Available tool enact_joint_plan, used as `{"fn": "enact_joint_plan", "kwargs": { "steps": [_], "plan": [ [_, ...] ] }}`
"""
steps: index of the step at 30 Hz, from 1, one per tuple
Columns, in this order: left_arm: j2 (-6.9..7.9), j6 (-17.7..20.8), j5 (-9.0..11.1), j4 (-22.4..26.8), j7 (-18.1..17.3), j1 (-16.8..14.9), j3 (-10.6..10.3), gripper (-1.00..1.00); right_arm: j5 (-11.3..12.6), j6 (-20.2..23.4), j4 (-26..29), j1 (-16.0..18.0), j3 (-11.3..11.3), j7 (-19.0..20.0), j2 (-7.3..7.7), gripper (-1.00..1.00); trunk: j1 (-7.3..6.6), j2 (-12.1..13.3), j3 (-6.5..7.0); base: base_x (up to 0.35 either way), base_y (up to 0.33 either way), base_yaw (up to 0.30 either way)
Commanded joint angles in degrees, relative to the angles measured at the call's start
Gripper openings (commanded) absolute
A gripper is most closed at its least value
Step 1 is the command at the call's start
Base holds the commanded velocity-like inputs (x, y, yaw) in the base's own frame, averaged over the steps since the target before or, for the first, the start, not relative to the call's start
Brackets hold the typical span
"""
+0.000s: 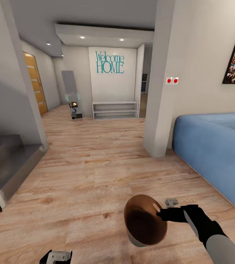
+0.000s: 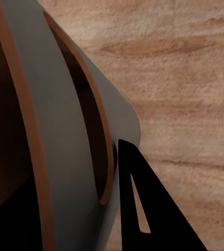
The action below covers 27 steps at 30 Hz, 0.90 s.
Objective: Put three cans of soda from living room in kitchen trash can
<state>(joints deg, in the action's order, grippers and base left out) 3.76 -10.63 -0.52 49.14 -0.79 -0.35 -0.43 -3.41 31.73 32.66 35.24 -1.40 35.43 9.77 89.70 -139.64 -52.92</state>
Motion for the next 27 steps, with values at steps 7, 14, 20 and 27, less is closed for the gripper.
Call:
{"fn": "enact_joint_plan", "kwargs": {
  "steps": [7,14,20,27],
  "plan": [
    [0.02,-0.1,0.1,0.1,0.0,0.0,-0.2,1.0,0.5,0.1,-0.1,-0.3,-0.1,4.2,1.65,-1.0,-1.55,2.8,1.27,0.0,0.0,0.0],
    [0.02,-0.2,0.0,0.1,0.0,0.0,-0.3,1.0,0.4,0.0,-0.4,-0.4,-0.1,6.7,2.56,-1.0,-3.08,5.6,2.52,0.0,0.0,0.0],
    [0.02,-0.2,-0.2,0.0,0.0,0.0,-0.3,1.0,0.4,0.0,-0.4,-1.0,0.0,6.4,2.6,-1.0,-4.4,8.0,3.6,0.0,0.0,0.0],
    [0.02,-0.2,-0.2,0.0,0.0,0.0,-0.3,1.0,0.4,0.0,-0.4,-1.1,0.0,6.3,2.5,-1.0,-5.94,10.8,4.86,0.0,0.0,0.0]
  ]
}}
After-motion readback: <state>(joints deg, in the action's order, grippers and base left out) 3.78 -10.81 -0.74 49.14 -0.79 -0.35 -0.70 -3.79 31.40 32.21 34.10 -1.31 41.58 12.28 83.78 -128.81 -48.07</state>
